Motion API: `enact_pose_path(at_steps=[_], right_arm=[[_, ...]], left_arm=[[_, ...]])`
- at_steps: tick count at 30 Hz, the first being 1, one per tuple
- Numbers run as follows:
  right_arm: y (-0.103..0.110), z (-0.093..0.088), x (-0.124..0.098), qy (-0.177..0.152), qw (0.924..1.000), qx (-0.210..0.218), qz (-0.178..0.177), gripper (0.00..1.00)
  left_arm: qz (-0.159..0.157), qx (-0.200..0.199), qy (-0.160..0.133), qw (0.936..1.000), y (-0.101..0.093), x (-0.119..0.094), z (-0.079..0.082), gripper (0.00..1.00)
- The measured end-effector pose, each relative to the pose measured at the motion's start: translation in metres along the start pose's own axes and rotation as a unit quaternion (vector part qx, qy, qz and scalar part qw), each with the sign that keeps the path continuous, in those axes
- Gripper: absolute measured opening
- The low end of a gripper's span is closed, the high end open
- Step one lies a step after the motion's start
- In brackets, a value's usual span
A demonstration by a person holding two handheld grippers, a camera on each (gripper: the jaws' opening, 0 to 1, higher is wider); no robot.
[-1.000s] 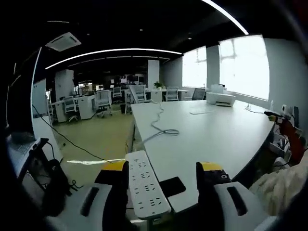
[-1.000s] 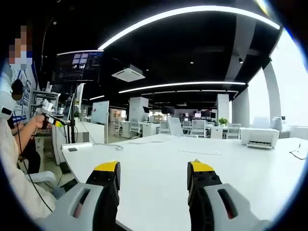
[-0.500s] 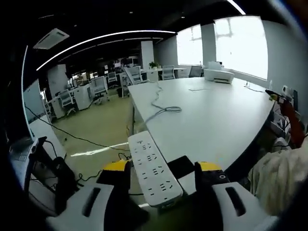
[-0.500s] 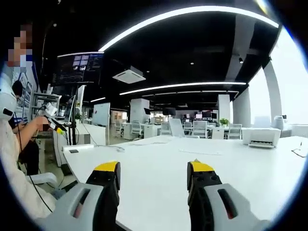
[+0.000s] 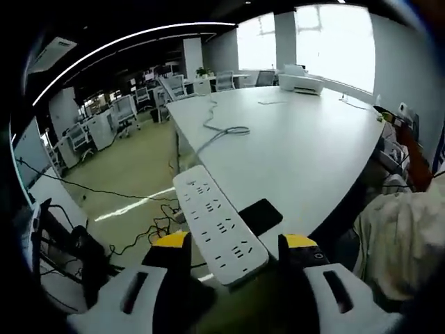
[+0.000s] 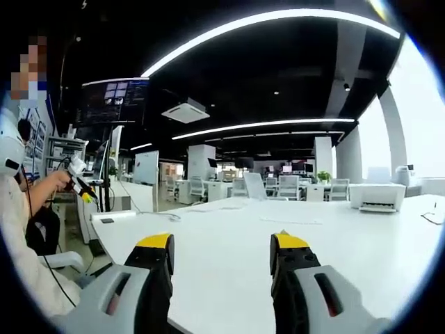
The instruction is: Pick up the power strip scattered on the table, fix it on the side mounting bracket of the table, and press the switch
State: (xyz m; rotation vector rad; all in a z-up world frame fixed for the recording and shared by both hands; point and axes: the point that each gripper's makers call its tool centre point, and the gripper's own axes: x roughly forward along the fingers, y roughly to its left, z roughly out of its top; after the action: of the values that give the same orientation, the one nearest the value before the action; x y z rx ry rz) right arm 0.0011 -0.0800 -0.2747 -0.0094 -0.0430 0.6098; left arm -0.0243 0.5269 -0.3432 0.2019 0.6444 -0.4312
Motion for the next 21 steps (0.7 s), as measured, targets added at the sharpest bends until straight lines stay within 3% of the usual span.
enact_pose_path(at_steps=[21], right_arm=[[0.002, -0.007, -0.001, 0.004, 0.9999, 0.006, 0.007, 0.49]], left_arm=[[-0.047, 0.011, 0.064, 0.9968, 0.003, 0.027, -0.015, 0.53]])
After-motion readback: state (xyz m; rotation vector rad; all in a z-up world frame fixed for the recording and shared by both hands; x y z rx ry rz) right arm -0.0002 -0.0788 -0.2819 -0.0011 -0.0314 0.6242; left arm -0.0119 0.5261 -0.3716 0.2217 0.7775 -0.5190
